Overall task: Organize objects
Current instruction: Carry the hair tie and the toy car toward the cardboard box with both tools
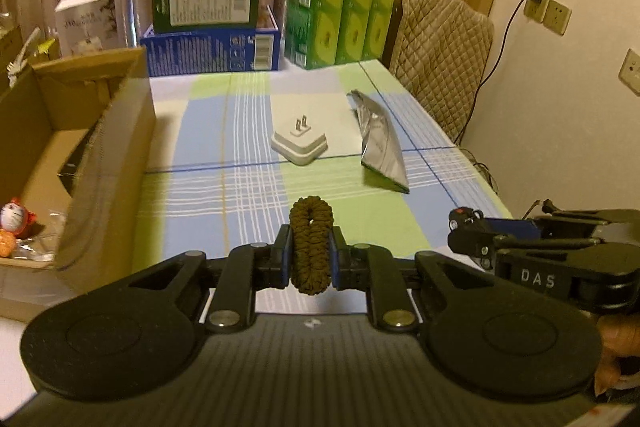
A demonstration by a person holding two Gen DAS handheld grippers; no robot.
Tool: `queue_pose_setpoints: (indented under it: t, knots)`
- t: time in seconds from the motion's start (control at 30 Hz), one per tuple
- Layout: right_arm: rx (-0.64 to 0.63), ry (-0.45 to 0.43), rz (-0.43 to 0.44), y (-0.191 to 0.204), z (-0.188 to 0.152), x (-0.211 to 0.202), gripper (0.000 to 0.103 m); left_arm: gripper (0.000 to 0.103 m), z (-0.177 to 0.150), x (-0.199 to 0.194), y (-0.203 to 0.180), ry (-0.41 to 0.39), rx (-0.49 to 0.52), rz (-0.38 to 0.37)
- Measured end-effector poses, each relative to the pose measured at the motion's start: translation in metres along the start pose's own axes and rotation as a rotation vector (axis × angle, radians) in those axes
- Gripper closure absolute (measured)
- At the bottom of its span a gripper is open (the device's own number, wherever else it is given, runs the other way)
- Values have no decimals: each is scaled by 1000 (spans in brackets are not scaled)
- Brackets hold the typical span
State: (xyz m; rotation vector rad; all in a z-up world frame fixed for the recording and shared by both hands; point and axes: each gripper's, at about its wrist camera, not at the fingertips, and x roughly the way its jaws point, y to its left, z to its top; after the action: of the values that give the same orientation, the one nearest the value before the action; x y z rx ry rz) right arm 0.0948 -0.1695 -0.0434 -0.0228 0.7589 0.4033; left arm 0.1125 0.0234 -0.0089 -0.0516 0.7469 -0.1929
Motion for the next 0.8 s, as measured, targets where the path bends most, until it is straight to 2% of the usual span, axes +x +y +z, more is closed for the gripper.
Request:
queue_pose_setpoints:
  t: [0.33, 0.8]
  knots:
    - [-34, -58, 21, 27, 2, -43, 76, 89, -3, -58, 1, -51, -5, 12]
    - [-59, -72, 35, 42, 4, -57, 76, 89, -6, -90, 5, -81, -15, 18]
